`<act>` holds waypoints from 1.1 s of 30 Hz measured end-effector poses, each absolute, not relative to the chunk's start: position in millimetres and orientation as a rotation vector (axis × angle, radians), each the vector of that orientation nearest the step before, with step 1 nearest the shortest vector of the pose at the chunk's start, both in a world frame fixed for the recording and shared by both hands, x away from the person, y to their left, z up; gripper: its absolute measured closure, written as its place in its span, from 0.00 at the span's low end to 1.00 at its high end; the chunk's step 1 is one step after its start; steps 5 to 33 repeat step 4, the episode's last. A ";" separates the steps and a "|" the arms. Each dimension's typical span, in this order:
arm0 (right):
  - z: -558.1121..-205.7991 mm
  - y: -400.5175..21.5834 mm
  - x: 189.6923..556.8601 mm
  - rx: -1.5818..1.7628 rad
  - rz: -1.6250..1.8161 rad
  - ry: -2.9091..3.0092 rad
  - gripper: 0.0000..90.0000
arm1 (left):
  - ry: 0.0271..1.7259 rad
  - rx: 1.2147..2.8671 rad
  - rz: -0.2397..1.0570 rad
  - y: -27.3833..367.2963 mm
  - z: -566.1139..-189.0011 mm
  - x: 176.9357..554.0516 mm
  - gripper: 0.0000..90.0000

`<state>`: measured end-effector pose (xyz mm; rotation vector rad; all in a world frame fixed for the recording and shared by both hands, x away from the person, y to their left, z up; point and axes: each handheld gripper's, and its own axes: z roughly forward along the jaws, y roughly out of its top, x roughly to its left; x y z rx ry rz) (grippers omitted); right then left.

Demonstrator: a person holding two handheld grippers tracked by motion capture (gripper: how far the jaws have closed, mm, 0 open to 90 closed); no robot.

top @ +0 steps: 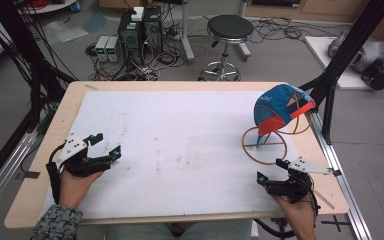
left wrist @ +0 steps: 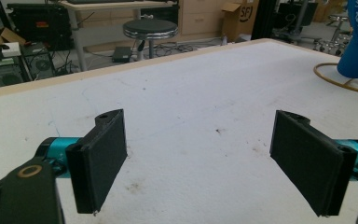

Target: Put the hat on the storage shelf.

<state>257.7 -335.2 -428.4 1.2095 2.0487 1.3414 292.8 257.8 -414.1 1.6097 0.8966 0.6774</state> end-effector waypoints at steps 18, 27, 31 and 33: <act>-428.5 -335.9 257.2 1.216 1.345 2.047 0.07 | 0.898 1.614 0.686 259.6 -415.7 291.9 0.21; -428.5 -335.9 257.2 1.216 1.345 2.047 0.07 | 0.898 1.614 0.686 259.6 -415.7 291.9 0.21; -428.5 -335.9 257.2 1.216 1.345 2.047 0.07 | 0.898 1.614 0.686 259.6 -415.7 291.9 0.21; -428.5 -335.9 257.2 1.216 1.345 2.047 0.07 | 0.898 1.614 0.686 259.6 -415.7 291.9 0.21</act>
